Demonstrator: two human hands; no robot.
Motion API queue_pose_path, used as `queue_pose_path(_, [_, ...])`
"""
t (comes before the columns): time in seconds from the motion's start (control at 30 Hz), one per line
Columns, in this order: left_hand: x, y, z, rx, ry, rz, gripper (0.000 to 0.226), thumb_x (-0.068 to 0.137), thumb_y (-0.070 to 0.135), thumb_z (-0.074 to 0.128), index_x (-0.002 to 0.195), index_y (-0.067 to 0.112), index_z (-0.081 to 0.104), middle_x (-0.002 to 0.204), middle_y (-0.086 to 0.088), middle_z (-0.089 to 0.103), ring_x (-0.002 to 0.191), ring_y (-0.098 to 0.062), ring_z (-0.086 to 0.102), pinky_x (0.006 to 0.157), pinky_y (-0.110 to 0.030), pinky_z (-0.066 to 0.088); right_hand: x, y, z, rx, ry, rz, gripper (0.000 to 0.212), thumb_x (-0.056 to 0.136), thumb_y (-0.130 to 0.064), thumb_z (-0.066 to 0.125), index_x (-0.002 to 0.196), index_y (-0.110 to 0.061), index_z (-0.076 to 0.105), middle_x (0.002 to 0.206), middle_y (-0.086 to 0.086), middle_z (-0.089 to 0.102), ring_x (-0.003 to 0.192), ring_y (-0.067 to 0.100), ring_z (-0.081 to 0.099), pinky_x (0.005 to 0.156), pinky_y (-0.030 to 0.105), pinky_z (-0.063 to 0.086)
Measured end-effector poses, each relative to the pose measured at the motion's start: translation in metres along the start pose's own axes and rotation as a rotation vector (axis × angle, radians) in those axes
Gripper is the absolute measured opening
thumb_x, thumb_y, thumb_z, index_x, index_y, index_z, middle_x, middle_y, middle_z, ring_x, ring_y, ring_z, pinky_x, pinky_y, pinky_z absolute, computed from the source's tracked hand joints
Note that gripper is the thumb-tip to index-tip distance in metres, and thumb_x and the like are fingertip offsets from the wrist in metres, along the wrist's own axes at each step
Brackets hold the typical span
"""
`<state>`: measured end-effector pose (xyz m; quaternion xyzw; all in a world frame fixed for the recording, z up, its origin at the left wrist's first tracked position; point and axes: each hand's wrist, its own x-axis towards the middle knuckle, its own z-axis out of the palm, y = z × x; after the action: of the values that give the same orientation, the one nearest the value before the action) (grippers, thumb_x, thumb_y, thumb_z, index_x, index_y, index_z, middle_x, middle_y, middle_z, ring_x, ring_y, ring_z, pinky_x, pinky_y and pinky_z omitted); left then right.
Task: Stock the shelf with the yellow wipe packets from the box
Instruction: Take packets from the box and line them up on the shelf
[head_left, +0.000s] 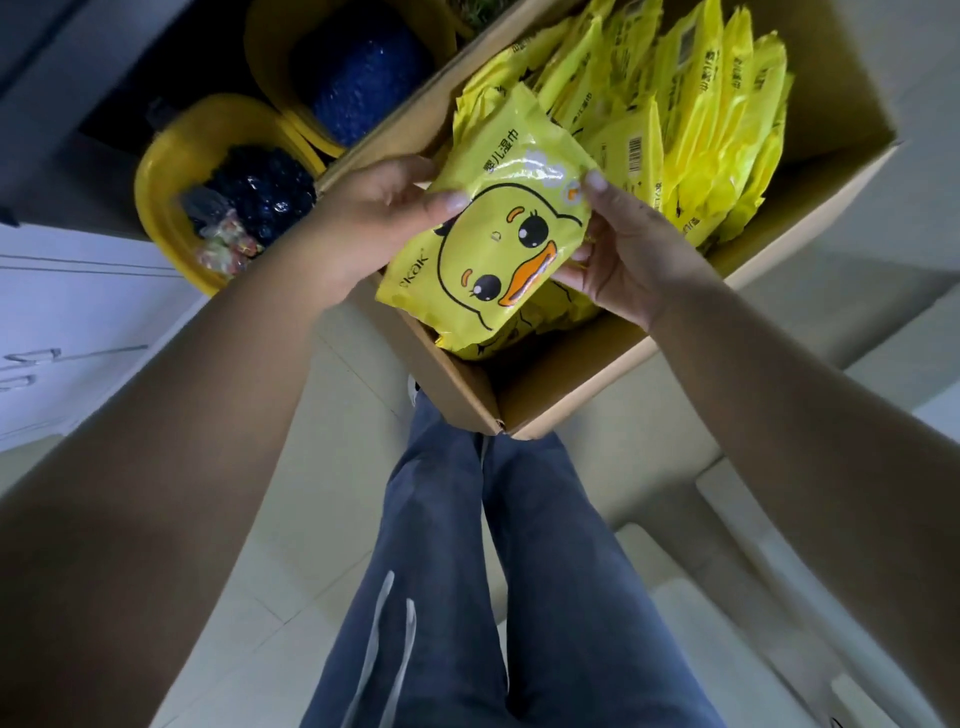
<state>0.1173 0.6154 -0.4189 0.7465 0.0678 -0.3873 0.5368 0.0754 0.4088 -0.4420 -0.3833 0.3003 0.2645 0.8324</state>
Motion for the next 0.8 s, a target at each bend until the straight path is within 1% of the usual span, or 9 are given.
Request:
queue_pose_path(0.13, [-0.004,-0.006,-0.006,0.084,0.018,0.006,0.023,0.087,0.026,0.060,0.108,0.018,0.060,0.102,0.002,0.066,0.094,-0.010,0.064,0.085,-0.029,0.052,0.010,0.022,0.005,0.027,0.064,0.039,0.025,0.085,-0.031,0.054,0.097,-0.009,0.057,0.089,0.008,0.066,0.075,0.018,0.067,0.078,0.040,0.057])
queue_pose_path(0.2, [-0.005,-0.012,-0.016,0.245,0.093,0.015,0.033,0.080,0.035,0.065,0.106,0.016,0.062,0.101,-0.009,0.067,0.091,-0.018,0.063,0.086,-0.037,0.049,0.018,0.030,0.005,-0.065,0.108,0.057,0.025,0.088,-0.034,0.054,0.099,-0.012,0.055,0.096,0.006,0.057,0.078,0.016,0.063,0.077,0.034,0.057])
queue_pose_path(0.27, [-0.010,-0.016,-0.026,0.306,0.145,0.030,0.037,0.077,0.037,0.065,0.104,0.012,0.063,0.088,-0.005,0.065,0.079,-0.014,0.058,0.077,-0.033,0.047,0.026,0.031,0.005,-0.272,0.154,0.060,0.021,0.092,-0.035,0.049,0.098,-0.015,0.057,0.097,0.003,0.061,0.081,0.012,0.064,0.076,0.028,0.055])
queue_pose_path(0.37, [-0.015,-0.027,-0.043,0.335,0.208,-0.001,0.029,0.082,0.036,0.064,0.103,0.017,0.064,0.080,0.007,0.062,0.075,-0.010,0.056,0.074,-0.030,0.044,0.033,0.032,0.004,-0.806,0.161,0.030,0.025,0.094,-0.029,0.049,0.109,-0.012,0.060,0.115,0.007,0.064,0.099,0.014,0.062,0.086,0.027,0.050])
queue_pose_path(0.47, [-0.021,-0.039,-0.055,0.360,0.209,-0.064,0.016,0.081,0.040,0.063,0.094,0.030,0.066,0.082,0.009,0.066,0.077,-0.012,0.062,0.082,-0.037,0.050,0.038,0.037,0.001,-1.136,0.078,0.042,0.032,0.091,-0.026,0.055,0.120,-0.012,0.059,0.128,0.006,0.057,0.117,0.016,0.053,0.101,0.031,0.038])
queue_pose_path(0.53, [-0.025,-0.044,-0.057,0.375,0.208,-0.106,0.023,0.080,0.045,0.063,0.096,0.030,0.067,0.088,0.001,0.069,0.081,-0.017,0.064,0.085,-0.039,0.051,0.042,0.042,0.004,-1.227,-0.022,0.067,0.031,0.089,-0.023,0.058,0.118,-0.012,0.060,0.129,0.004,0.057,0.120,0.016,0.050,0.096,0.026,0.035])
queue_pose_path(0.67, [-0.026,-0.060,-0.056,0.404,0.263,-0.101,0.026,0.089,0.033,0.056,0.102,0.013,0.066,0.083,-0.006,0.064,0.063,0.003,0.053,0.058,-0.007,0.040,0.053,0.054,0.014,-1.387,-0.188,0.060,0.028,0.086,-0.018,0.062,0.113,-0.012,0.063,0.123,0.004,0.060,0.115,0.015,0.053,0.089,0.023,0.040])
queue_pose_path(0.73, [-0.027,-0.064,-0.057,0.387,0.276,-0.099,0.030,0.089,0.033,0.056,0.102,0.008,0.065,0.084,-0.013,0.064,0.063,0.000,0.054,0.057,-0.011,0.039,0.061,0.059,0.014,-1.501,-0.238,0.067,0.030,0.086,-0.021,0.063,0.116,-0.016,0.062,0.125,0.001,0.058,0.112,0.011,0.051,0.084,0.019,0.035])
queue_pose_path(0.8, [-0.027,-0.067,-0.058,0.346,0.282,-0.105,0.032,0.089,0.033,0.056,0.106,0.008,0.064,0.097,-0.022,0.065,0.079,-0.014,0.055,0.063,-0.019,0.039,0.067,0.061,0.013,-1.617,-0.284,0.071,0.036,0.085,-0.023,0.065,0.120,-0.019,0.060,0.131,-0.001,0.055,0.118,0.014,0.049,0.087,0.020,0.035])
